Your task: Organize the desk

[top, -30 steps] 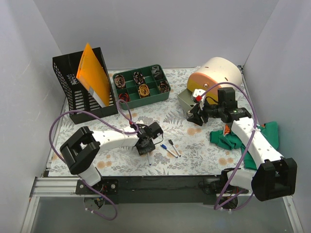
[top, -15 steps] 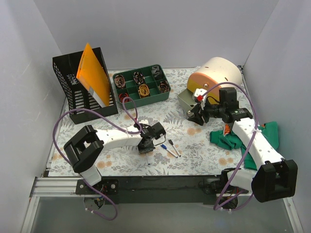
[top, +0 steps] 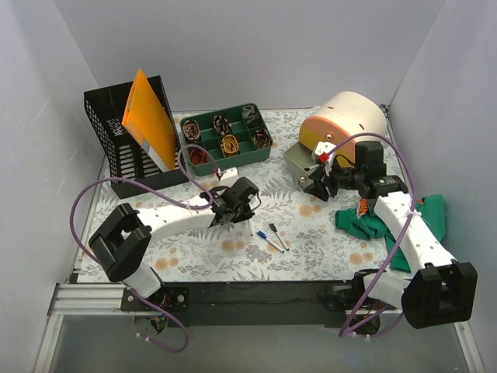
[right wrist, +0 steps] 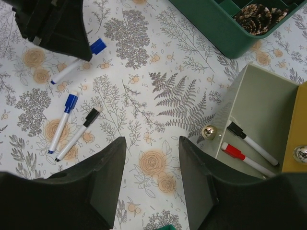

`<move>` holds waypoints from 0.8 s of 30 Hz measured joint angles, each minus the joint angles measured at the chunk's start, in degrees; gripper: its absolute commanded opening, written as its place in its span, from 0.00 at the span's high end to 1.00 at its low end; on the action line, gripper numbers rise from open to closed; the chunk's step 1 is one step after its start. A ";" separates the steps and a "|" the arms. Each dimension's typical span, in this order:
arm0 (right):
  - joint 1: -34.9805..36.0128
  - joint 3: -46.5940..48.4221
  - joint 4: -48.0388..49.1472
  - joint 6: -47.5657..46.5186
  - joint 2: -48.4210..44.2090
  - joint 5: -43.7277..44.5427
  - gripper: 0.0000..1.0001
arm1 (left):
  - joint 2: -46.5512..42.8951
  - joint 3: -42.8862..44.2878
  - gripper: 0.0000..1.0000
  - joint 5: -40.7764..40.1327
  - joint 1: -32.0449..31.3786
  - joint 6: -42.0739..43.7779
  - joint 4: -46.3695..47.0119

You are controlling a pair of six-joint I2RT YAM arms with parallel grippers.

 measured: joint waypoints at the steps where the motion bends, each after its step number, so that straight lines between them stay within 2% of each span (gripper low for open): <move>1: -0.22 0.00 -0.02 -0.02 -0.11 0.02 0.43 | -0.17 0.35 1.00 0.28 0.98 -0.26 1.99; 6: -1.62 -0.04 -0.04 -0.20 -1.09 0.44 0.43 | 0.09 3.98 1.00 3.74 6.40 -2.82 12.20; 12: -3.76 -0.09 0.15 -0.48 -3.72 1.99 0.43 | 8.48 16.83 1.00 5.20 10.21 -6.91 20.87; 19: -8.57 -2.89 2.54 0.35 -9.64 3.78 0.43 | 20.70 29.18 1.00 6.58 10.25 -11.76 24.06; 24: -10.34 -3.91 4.92 1.66 -13.22 3.80 0.43 | 26.29 34.27 1.00 7.72 10.23 -14.36 24.09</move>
